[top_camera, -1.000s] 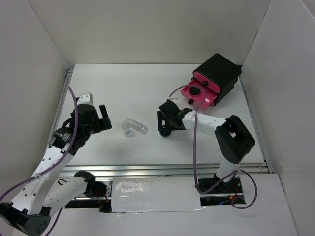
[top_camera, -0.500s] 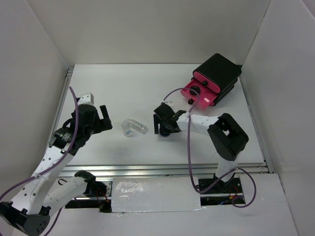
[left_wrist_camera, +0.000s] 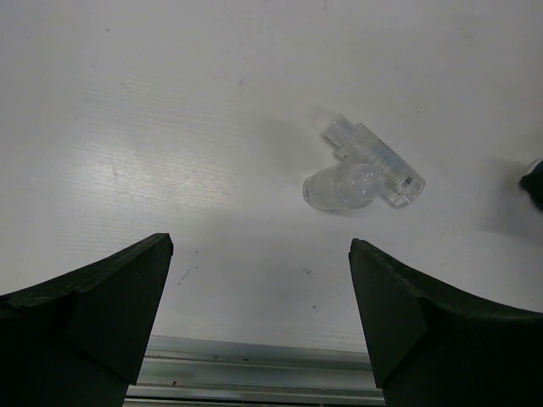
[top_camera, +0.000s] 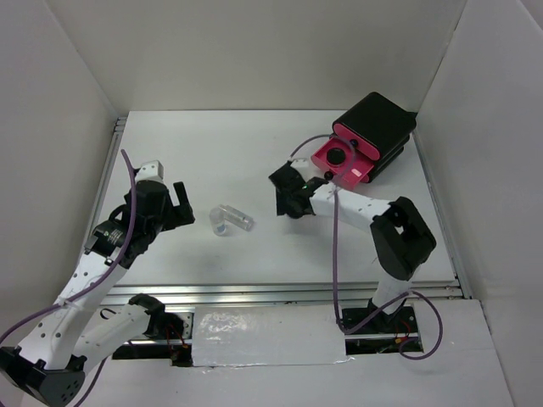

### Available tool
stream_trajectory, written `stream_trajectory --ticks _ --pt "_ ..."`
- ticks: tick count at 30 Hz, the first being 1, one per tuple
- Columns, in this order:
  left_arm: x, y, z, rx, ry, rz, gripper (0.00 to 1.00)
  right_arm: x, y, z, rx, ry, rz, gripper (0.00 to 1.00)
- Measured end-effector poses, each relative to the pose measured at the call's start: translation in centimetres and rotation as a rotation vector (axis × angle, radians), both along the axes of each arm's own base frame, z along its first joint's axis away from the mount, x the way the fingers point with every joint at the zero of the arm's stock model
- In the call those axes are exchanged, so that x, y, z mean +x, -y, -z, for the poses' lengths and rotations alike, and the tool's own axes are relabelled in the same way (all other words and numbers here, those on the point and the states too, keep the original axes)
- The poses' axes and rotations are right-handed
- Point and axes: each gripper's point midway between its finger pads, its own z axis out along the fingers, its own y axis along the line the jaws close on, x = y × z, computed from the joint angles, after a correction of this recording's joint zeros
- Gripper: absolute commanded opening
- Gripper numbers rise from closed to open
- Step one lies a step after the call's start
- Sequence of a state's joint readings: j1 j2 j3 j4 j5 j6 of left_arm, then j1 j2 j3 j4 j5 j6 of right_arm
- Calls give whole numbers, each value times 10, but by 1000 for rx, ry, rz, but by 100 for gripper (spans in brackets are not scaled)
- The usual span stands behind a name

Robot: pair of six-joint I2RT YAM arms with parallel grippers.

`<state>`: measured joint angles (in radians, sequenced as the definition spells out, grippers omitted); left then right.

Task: Organize the makeup

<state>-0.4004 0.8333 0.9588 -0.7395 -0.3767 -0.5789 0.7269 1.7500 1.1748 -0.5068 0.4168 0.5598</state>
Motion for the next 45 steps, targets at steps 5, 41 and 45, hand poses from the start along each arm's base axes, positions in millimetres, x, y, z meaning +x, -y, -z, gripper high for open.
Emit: stream_trajectory --ticks 5,41,45 --pt "-1 2 0 2 2 7 99 85 76 -79 35 204 261 44" --pt "-5 13 1 0 0 57 99 109 153 -85 -118 233 423 46" --pt "-5 13 1 0 0 58 99 91 99 -76 -56 213 265 51"
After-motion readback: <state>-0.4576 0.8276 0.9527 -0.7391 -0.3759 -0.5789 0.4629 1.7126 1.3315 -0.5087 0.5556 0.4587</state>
